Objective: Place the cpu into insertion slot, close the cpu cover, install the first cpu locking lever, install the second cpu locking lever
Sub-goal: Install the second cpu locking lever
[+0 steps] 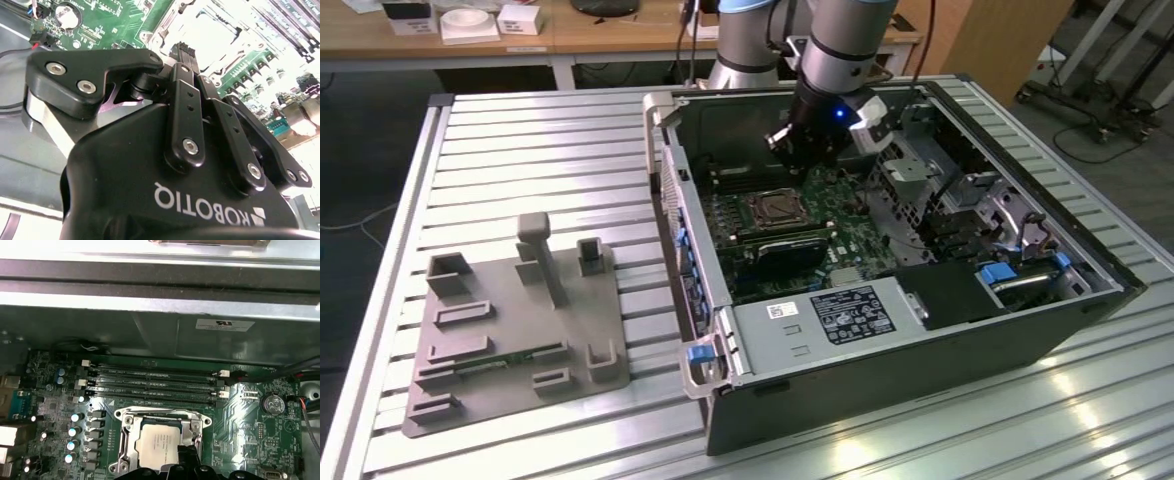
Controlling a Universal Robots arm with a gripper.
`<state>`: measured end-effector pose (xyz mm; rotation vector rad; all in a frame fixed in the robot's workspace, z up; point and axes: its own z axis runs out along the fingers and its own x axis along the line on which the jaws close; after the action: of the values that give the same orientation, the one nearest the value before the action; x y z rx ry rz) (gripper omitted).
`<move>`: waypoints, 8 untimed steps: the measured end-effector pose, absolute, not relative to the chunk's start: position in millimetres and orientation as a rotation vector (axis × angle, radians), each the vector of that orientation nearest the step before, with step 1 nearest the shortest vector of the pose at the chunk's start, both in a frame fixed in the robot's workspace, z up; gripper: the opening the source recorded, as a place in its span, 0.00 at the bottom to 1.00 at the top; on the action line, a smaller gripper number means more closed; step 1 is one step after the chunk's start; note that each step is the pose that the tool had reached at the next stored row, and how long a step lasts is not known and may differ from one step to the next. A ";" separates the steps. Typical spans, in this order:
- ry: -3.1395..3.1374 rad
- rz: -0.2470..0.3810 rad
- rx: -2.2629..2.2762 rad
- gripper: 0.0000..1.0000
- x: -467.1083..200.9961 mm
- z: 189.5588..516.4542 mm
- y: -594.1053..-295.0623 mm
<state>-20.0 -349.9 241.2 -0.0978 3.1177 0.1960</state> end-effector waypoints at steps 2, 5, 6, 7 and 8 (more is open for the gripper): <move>3.118 0.193 -0.098 0.11 -20.0 244.3 -350.4; 3.118 0.191 -0.095 0.11 -20.0 246.5 -352.5; 3.118 0.191 -0.093 0.11 -20.0 246.7 -353.6; 3.118 0.191 -0.091 0.11 -20.0 246.7 -355.0; 3.118 0.191 -0.090 0.11 -20.0 246.7 -356.4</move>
<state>-20.0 -356.4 246.7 -0.0895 3.1179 0.1910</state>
